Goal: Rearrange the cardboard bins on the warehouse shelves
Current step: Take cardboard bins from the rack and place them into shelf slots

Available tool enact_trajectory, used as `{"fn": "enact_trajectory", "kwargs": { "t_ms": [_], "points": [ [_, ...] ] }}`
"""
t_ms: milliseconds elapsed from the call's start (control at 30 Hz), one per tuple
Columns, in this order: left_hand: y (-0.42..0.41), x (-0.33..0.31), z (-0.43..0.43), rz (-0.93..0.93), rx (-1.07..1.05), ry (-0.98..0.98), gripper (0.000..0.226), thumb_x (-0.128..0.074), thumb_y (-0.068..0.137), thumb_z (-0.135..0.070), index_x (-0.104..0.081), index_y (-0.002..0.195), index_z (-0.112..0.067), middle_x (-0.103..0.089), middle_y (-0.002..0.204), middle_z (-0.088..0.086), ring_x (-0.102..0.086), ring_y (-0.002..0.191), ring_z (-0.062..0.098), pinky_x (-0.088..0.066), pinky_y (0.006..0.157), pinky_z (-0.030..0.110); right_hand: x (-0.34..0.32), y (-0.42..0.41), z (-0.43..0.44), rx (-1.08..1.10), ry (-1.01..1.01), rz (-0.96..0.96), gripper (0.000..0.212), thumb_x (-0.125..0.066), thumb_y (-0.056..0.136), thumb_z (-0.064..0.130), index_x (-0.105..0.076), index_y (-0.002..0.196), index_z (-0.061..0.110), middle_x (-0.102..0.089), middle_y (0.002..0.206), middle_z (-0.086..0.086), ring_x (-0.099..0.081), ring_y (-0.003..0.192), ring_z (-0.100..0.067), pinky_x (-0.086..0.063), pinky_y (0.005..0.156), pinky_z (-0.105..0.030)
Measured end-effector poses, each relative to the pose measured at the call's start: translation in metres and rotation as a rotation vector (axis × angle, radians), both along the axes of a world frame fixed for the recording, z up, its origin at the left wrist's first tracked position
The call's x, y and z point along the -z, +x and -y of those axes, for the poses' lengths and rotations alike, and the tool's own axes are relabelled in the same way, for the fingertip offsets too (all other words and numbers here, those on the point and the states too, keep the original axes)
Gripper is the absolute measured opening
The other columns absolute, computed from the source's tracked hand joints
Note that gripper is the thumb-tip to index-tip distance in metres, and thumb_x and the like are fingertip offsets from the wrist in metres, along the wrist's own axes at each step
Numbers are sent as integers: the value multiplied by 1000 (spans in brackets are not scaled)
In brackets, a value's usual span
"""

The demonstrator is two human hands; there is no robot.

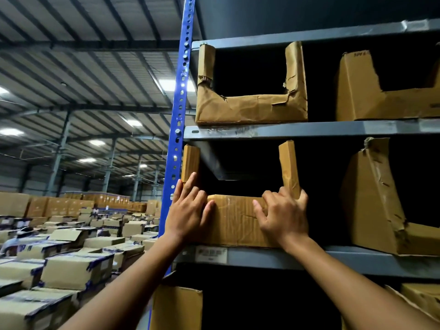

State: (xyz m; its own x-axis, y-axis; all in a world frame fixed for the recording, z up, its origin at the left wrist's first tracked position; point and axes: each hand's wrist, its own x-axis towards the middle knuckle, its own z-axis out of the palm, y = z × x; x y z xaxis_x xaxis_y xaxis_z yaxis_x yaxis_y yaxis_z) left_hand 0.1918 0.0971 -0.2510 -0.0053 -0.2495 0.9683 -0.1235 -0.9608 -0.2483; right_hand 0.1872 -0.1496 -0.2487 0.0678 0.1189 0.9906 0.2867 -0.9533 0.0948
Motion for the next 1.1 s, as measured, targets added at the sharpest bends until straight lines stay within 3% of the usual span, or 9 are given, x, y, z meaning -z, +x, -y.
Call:
{"fn": "enact_trajectory", "kwargs": {
  "t_ms": [567,833,1000,1100],
  "points": [
    [-1,1,6,-21,15,-17,42,-31,99,-39,-55,82,-9,-62,103,20,-35,140,33,-18,118,51,-2,1,5,36,-50,-63,44,-31,90,50,-61,80,19,-68,76,0,-61,87,-26,-39,84,-50],
    [-2,7,10,-52,151,-71,35,-32,99,-33,-53,96,-5,-57,109,18,-28,143,33,-18,118,52,1,-9,3,99,-40,-211,52,-14,92,54,-56,97,24,-66,100,4,-53,106,-22,-31,92,-50],
    [-8,8,11,-103,149,-80,39,-29,100,-36,-54,99,-6,-56,115,19,-24,145,31,-16,119,52,4,-18,3,156,-61,-302,40,-24,99,50,-51,113,24,-60,115,3,-46,116,-20,-29,93,-49],
    [-14,5,10,-193,96,-79,46,-25,99,-40,-55,100,-5,-56,123,22,-21,146,30,-14,119,51,-2,-29,6,152,-109,-383,44,-28,98,53,-49,122,23,-57,123,1,-41,121,-21,-33,94,-50]
  ]
}}
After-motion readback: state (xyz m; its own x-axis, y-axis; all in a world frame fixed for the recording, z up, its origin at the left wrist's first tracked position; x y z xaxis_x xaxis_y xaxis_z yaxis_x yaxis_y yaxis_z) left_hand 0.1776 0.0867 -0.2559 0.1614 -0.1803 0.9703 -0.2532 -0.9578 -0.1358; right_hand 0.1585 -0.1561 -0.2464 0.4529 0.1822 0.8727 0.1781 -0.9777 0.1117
